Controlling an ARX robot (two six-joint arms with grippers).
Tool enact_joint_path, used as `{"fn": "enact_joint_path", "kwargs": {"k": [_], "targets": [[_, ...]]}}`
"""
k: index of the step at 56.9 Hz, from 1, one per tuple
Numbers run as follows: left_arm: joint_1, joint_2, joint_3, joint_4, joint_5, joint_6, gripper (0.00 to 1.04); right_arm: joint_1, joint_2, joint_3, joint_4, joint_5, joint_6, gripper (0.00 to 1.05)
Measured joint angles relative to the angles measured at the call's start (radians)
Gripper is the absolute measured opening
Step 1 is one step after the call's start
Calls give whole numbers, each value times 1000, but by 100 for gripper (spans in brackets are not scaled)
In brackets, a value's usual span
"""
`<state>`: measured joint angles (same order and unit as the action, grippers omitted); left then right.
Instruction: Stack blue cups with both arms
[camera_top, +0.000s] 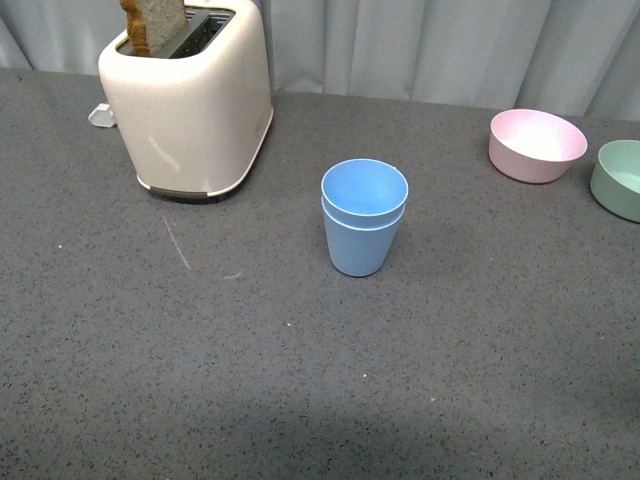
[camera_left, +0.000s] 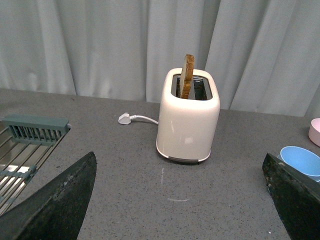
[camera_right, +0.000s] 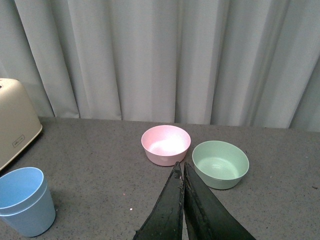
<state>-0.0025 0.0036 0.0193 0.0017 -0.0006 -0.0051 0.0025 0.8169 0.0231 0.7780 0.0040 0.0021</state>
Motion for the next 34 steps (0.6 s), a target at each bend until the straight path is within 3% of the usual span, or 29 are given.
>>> {"fn": "enact_joint_path", "kwargs": {"k": [34], "targets": [[0, 0, 0, 0, 0, 0, 98, 0, -409, -20, -370, -2, 0, 1]]}}
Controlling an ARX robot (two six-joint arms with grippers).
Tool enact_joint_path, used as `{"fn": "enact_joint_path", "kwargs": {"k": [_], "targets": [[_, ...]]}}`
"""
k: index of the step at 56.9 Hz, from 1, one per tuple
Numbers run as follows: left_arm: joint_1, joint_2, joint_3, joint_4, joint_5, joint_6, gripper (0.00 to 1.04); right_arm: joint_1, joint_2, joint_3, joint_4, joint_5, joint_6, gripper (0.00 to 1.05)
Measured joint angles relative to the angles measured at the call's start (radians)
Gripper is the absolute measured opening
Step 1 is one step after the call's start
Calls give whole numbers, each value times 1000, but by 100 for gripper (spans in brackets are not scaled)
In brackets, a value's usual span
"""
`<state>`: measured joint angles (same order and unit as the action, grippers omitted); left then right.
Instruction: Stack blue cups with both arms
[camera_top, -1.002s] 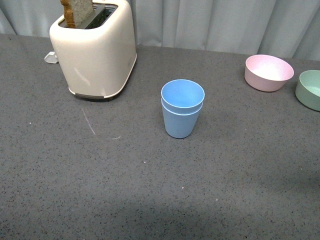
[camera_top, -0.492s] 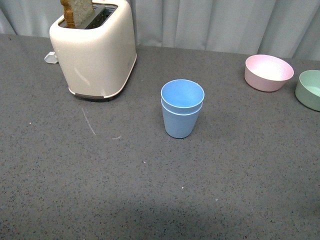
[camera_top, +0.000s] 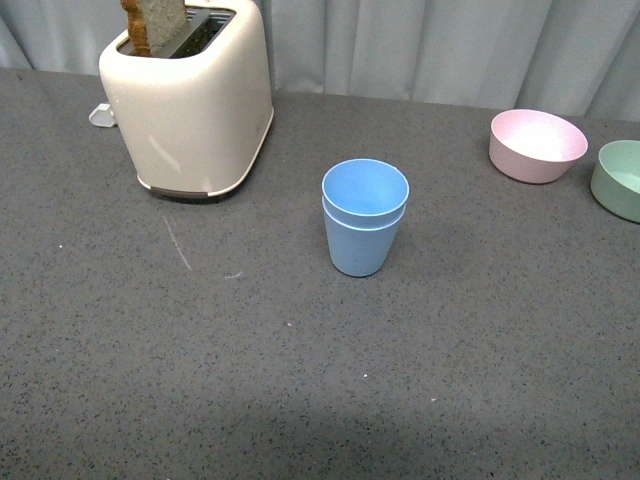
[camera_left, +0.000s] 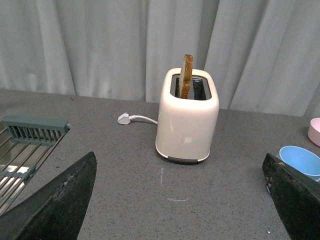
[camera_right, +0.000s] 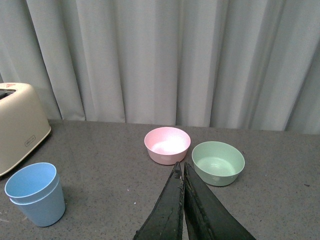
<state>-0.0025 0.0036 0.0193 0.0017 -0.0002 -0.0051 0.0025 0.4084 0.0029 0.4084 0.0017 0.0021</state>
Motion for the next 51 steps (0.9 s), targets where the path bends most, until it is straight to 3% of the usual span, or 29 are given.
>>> {"fn": "enact_joint_path", "kwargs": {"k": [40, 46, 51], "targets": [[0, 0, 0, 0, 0, 0, 98, 0, -236, 0, -233, 0, 0, 1], [0, 0, 0, 0, 0, 0, 98, 0, -361, 0, -393, -3, 0, 1], [0, 0, 0, 0, -1, 0, 98, 0, -403, 1, -402, -3, 0, 1]]}}
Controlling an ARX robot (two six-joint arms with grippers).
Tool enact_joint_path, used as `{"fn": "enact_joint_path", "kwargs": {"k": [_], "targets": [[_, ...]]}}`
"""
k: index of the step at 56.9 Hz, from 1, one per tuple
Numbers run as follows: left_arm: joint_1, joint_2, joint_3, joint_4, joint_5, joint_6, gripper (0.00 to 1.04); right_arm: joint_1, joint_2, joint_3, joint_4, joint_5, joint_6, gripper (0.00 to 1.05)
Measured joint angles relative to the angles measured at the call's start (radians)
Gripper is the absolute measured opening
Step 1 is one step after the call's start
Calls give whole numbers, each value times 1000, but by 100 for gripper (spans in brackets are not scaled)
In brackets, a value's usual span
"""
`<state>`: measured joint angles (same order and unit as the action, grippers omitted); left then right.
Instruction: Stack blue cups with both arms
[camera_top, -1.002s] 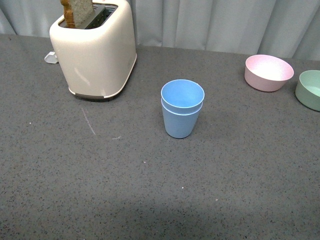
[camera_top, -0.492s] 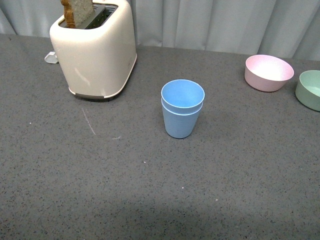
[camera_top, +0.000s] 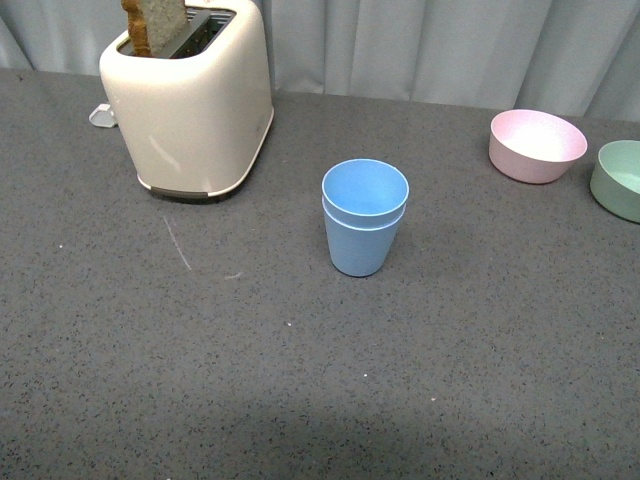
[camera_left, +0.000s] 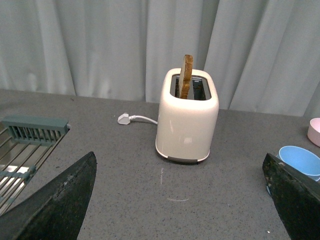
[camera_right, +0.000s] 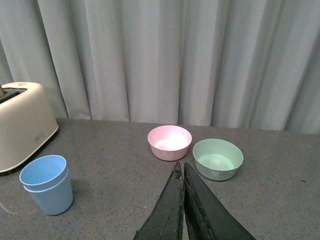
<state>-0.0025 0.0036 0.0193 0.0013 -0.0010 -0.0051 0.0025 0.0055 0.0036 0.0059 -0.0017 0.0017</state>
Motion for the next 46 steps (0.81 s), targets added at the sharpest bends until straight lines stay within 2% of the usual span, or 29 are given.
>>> {"fn": "enact_joint_path", "kwargs": {"k": [7, 11, 39, 46], "targets": [[0, 0, 0, 0, 1, 0, 98, 0, 0, 0, -4, 0, 0, 1], [0, 0, 0, 0, 0, 0, 98, 0, 0, 0, -4, 0, -1, 17], [0, 0, 0, 0, 0, 0, 98, 0, -2, 0, -4, 0, 0, 97], [0, 0, 0, 0, 0, 0, 98, 0, -2, 0, -4, 0, -1, 95]]}}
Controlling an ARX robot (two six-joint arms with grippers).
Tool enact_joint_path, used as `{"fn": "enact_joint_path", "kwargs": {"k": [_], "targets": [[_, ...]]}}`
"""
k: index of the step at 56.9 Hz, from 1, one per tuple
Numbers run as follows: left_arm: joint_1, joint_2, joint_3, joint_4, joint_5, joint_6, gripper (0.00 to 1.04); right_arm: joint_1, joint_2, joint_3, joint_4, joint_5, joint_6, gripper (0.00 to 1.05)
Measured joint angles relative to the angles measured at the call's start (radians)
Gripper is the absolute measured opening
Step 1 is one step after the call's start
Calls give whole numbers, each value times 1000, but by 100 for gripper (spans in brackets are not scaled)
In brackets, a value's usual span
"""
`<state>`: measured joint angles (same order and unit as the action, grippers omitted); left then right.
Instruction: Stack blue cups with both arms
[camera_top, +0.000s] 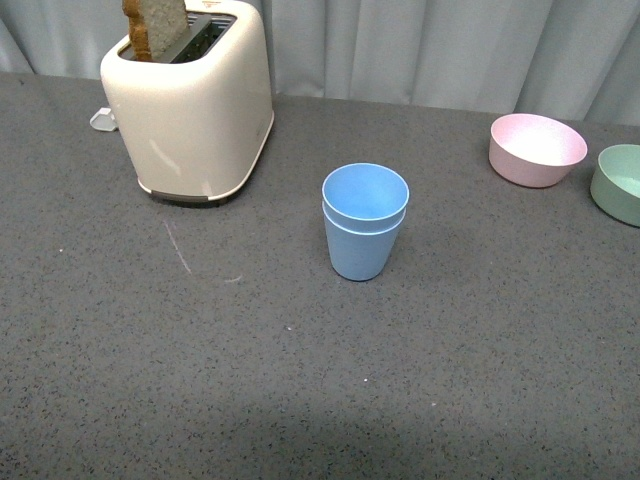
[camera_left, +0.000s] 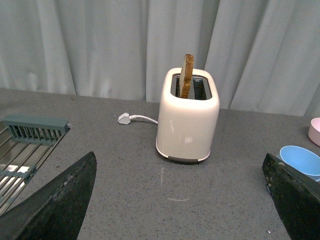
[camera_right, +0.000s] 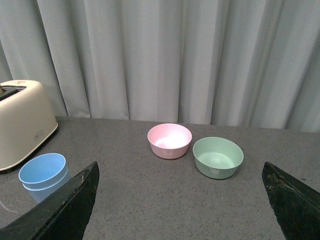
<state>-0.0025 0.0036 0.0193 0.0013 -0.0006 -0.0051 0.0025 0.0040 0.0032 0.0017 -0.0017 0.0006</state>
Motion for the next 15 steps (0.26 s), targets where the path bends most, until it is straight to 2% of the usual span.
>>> {"fn": "enact_joint_path", "kwargs": {"k": [15], "targets": [[0, 0, 0, 0, 0, 0, 98, 0, 0, 0, 0, 0, 0, 95]]}}
